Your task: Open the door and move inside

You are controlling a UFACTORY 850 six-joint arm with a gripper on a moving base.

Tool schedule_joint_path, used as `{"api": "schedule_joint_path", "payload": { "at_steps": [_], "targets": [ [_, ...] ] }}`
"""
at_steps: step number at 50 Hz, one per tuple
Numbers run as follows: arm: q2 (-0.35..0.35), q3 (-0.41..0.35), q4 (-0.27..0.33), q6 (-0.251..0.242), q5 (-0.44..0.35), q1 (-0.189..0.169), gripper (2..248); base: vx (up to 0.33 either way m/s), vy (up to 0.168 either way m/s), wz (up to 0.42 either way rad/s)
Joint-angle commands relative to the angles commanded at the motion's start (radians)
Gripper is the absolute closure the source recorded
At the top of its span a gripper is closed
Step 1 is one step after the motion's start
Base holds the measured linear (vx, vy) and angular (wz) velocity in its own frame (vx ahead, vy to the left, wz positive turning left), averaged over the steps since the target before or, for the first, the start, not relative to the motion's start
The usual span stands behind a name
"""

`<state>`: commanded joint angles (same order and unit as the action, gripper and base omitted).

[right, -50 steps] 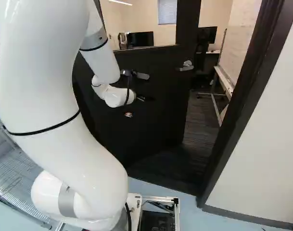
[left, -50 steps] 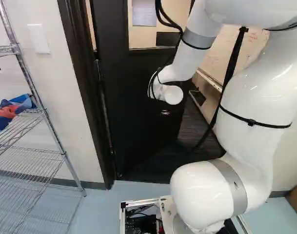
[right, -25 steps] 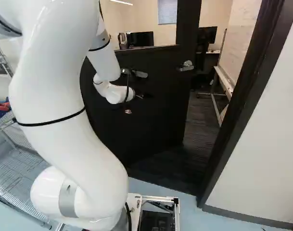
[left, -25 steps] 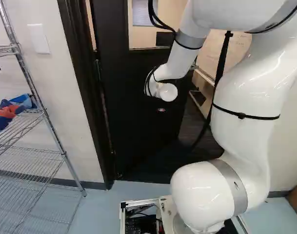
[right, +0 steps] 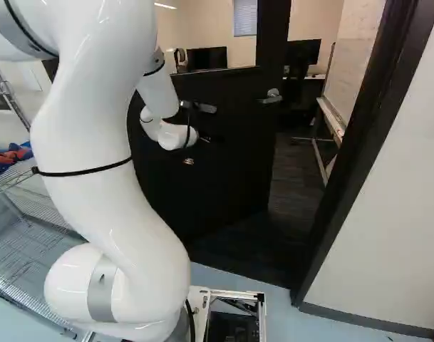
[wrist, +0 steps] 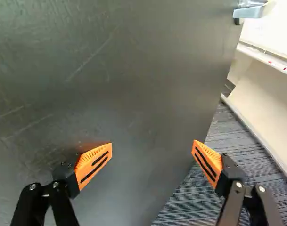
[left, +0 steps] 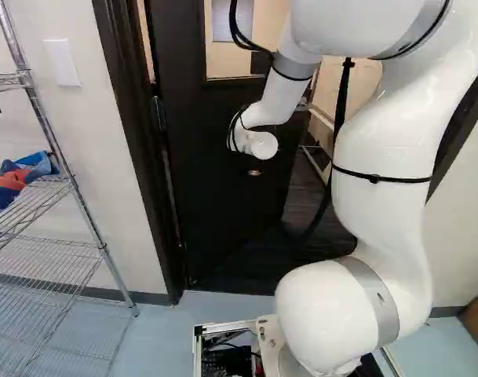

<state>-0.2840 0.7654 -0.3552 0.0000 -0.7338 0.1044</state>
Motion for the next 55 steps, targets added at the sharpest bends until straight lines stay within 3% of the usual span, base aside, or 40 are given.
{"api": "schedule_joint_path", "payload": {
  "at_steps": [55],
  "targets": [
    [-0.17,0.209,0.056,0.0,0.0,0.063,3,0.0,0.0,0.0]
  ]
}}
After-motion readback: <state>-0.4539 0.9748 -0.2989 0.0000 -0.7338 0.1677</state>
